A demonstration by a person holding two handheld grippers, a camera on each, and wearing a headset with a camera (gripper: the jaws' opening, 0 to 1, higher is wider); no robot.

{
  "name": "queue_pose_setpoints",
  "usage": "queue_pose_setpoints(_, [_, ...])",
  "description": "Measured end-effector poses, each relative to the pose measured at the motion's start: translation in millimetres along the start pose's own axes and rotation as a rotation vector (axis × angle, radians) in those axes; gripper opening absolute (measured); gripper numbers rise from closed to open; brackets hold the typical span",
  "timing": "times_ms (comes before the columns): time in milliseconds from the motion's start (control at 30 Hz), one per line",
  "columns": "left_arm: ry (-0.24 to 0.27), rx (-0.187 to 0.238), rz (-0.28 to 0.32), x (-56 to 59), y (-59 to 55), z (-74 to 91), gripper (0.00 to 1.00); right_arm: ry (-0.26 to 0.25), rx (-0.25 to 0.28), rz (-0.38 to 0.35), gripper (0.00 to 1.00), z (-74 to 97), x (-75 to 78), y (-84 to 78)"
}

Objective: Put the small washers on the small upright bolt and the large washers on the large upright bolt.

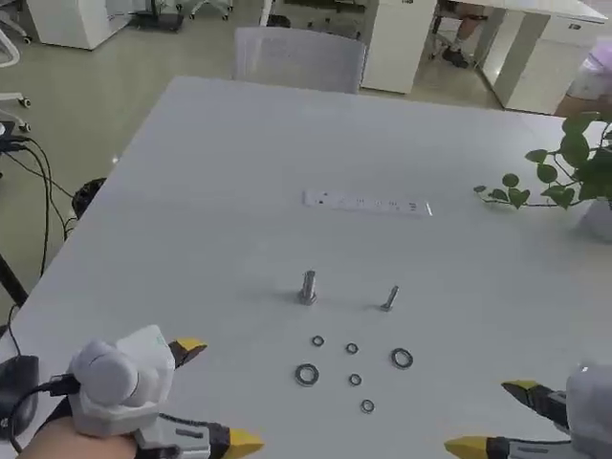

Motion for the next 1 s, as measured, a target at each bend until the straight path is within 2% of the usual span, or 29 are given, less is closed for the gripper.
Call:
queue_pose_setpoints(133, [0.003, 0.002, 0.009, -0.5, 0.4, -0.9, 0.95, 0.000, 0.022, -0.001, 0.86, -1.0, 1.6, 6.2])
queue_pose_setpoints(200, [0.003, 0.000, 0.001, -0.8, 1.2, -1.1, 0.95, 0.008, 0.016, -0.011, 0.85, -3.4, 2.2, 7.9])
queue_pose_setpoints(267, [0.000, 0.003, 0.003, -1.3, 2.5, -1.5, 0.95, 0.008, 0.001, 0.010, 0.85, -5.8, 2.9, 8.6])
queue_pose_setpoints(467, [0.003, 0.001, 0.006, -4.5, 3.7, -2.7, 0.94, 0.006, 0.008, 0.014, 0.84, -7.6, 2.2, 14.4])
queue_pose_setpoints(567, [0.008, -0.009, 0.012, -7.9, -1.6, -4.8, 0.94, -0.007, -0.020, 0.011, 0.84, -8.9, 5.3, 15.8])
queue_pose_setpoints(633, [0.012, 0.003, 0.005, -8.8, -0.1, -4.5, 0.94, -0.021, -0.038, 0.041, 0.84, -10.0, 10.4, 24.8])
queue_pose_setpoints(833, [0.015, 0.007, 0.002, -8.9, 2.6, -7.8, 0.95, -0.006, -0.095, 0.134, 0.82, -15.6, 11.7, 39.0])
queue_pose_setpoints(1000, [-0.005, 0.007, 0.013, -3.9, -0.3, -15.2, 0.95, 0.006, -0.123, 0.171, 0.79, -23.7, 6.1, 47.3])
Point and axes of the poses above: the centre of the closed fingertips' face, and the gripper's own axes: z roughly backward along the fingers, x roughly to its right, y roughly out of its top, the point moved 6 cm from there along z, roughly backward along the fingers, and after that the axes turned 8 degrees about -z, right-handed, at the moved point
